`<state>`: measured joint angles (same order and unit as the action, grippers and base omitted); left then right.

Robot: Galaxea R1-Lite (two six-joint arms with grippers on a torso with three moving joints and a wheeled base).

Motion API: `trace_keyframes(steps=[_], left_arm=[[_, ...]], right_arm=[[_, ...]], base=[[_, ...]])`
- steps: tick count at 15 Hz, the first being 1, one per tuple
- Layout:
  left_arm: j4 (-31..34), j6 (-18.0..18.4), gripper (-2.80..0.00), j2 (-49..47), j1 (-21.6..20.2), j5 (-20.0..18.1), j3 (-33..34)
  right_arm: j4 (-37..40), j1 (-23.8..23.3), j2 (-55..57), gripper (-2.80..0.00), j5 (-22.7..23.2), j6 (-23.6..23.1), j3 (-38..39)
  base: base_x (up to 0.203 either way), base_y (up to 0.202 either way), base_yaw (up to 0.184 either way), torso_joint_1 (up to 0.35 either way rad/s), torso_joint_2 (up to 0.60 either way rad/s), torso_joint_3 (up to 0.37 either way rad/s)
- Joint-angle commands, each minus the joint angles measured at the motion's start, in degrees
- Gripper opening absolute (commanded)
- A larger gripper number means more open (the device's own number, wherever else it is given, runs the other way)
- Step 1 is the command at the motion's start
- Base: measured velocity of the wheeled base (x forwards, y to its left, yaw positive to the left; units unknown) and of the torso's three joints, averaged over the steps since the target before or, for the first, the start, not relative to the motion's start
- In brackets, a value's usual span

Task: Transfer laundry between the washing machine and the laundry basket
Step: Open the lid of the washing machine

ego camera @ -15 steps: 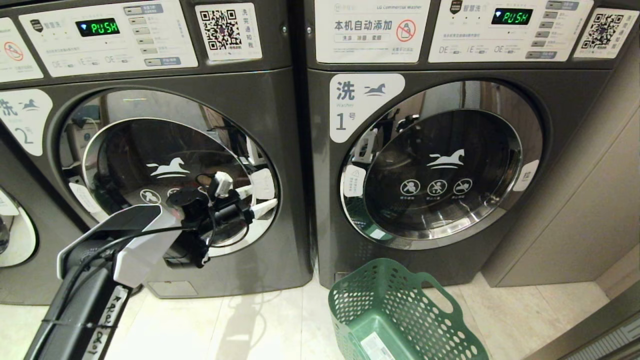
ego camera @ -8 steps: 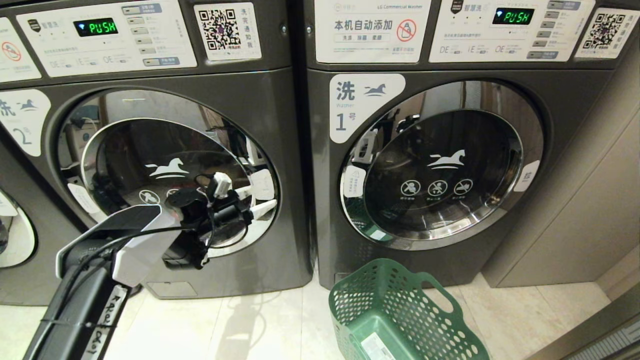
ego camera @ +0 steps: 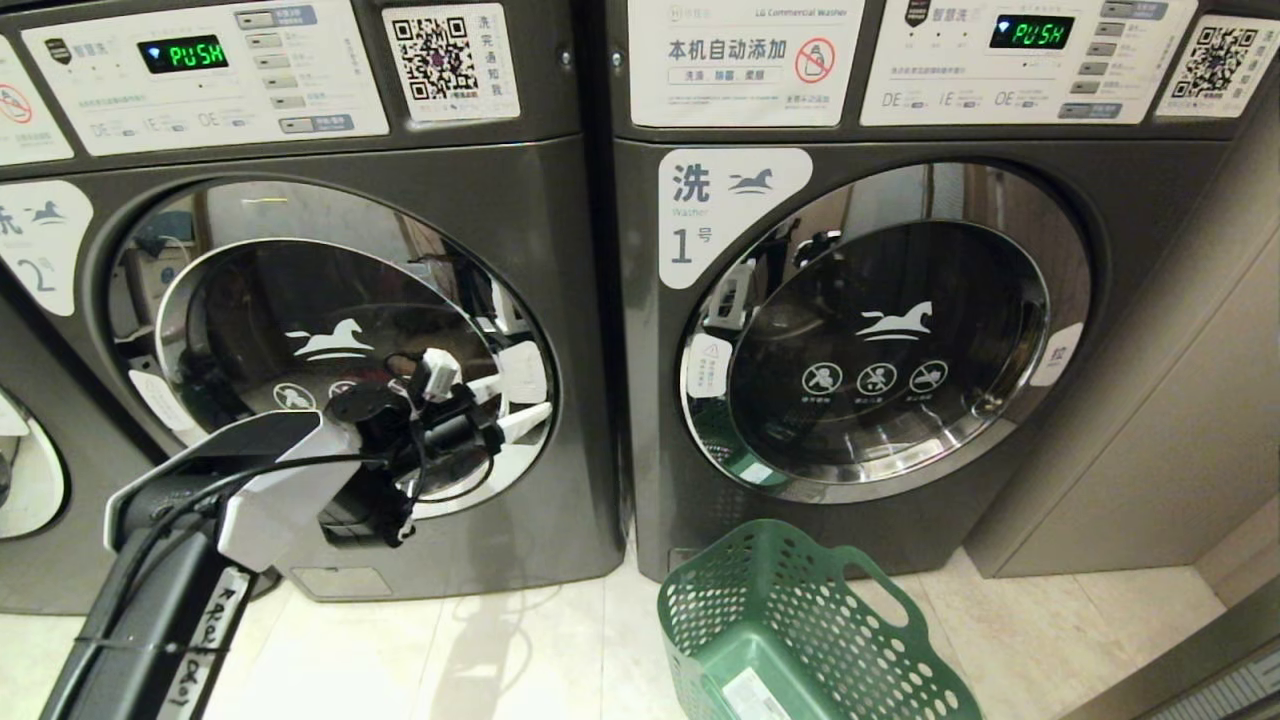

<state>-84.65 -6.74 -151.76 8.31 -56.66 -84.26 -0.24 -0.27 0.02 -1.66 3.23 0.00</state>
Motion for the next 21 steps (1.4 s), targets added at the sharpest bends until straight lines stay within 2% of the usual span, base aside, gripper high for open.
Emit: trace_keyframes(steps=[1, 11, 17, 21], left_arm=[[-1.68, -0.11, 0.00, 0.86, 6.73, -0.53, 1.98], [-3.01, -0.11, 0.00, 2.51, 6.00, -1.51, 5.84], [-3.01, -0.17, 0.00, 3.14, -1.67, -1.50, 7.49], [-3.01, -0.20, 0.00, 4.28, -4.59, -1.52, 9.38]], right_arm=[[-0.02, 0.00, 0.06, -2.80, -0.01, 0.02, 0.00], [-0.02, 0.00, 0.06, -2.80, -0.01, 0.02, 0.00], [-0.02, 0.00, 0.06, -2.80, -0.01, 0.02, 0.00], [-0.02, 0.00, 0.06, -2.80, -0.01, 0.02, 0.00]], base=[[0.000, 0.000, 0.000, 0.000, 0.00, 0.000], [0.000, 0.000, 0.000, 0.000, 0.00, 0.000], [0.000, 0.000, 0.000, 0.000, 0.00, 0.000], [0.000, 0.000, 0.000, 0.000, 0.00, 0.000]])
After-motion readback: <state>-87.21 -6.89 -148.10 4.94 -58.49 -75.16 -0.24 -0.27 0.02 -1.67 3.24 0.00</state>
